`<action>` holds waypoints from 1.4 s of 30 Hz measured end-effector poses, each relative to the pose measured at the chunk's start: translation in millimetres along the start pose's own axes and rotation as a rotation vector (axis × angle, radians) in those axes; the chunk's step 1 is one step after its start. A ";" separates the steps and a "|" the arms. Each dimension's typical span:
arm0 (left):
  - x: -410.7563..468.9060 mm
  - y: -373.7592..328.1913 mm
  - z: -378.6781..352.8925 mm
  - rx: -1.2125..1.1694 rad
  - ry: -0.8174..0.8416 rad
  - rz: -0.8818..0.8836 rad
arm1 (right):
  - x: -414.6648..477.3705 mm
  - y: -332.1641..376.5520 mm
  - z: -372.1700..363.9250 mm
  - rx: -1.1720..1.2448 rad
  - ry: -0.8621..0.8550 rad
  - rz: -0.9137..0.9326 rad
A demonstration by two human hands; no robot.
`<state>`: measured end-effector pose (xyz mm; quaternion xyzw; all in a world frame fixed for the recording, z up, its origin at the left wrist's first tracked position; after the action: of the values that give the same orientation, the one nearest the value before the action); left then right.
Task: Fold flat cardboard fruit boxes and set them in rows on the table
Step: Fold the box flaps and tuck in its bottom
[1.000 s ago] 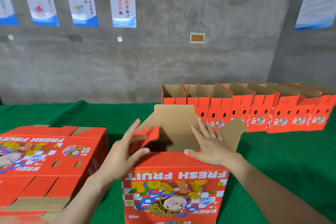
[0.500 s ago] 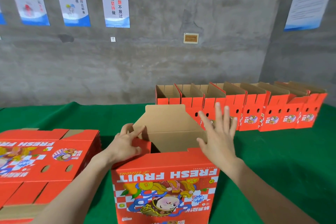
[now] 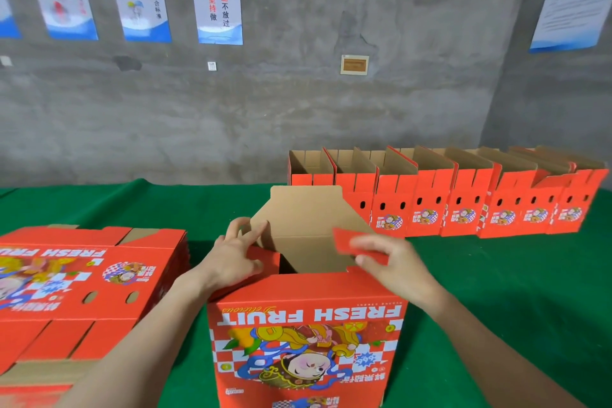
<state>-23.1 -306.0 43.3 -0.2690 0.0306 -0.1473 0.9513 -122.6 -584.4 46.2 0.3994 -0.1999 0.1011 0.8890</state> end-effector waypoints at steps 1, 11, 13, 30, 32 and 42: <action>-1.0 -0.3 0.6 -0.054 -0.011 -0.012 | -1.5 -0.6 -3.8 -0.086 0.081 0.014; -9.3 1.9 2.4 -0.307 -0.231 -0.234 | -8.7 1.4 -4.6 -0.037 -0.199 0.027; -8.5 1.5 1.5 -0.309 -0.238 -0.243 | -11.6 3.0 -4.2 -0.077 -0.160 0.044; -6.8 -21.4 4.9 0.076 0.035 0.091 | 25.7 -4.6 -4.0 -0.304 0.271 -0.302; -4.9 -27.2 2.0 0.162 0.060 0.117 | 28.3 -4.0 -9.3 -0.375 0.275 -0.329; -10.2 -33.9 -5.8 0.271 0.003 0.127 | 22.2 -6.0 -18.5 -0.562 0.253 -0.274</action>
<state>-42.5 -333.4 55.8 -0.1354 0.0286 -0.0898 0.9863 -95.5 -574.1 40.8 0.1460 -0.0526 -0.0299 0.9874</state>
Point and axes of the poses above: each hand's wrist, its own x-axis towards the middle knuckle, its own z-axis out of the back of the hand, y = z × x, the point moved 1 cm from there along x, towards the middle knuckle, and after that the axes turned 5 degrees about z, right-handed, at the moved point
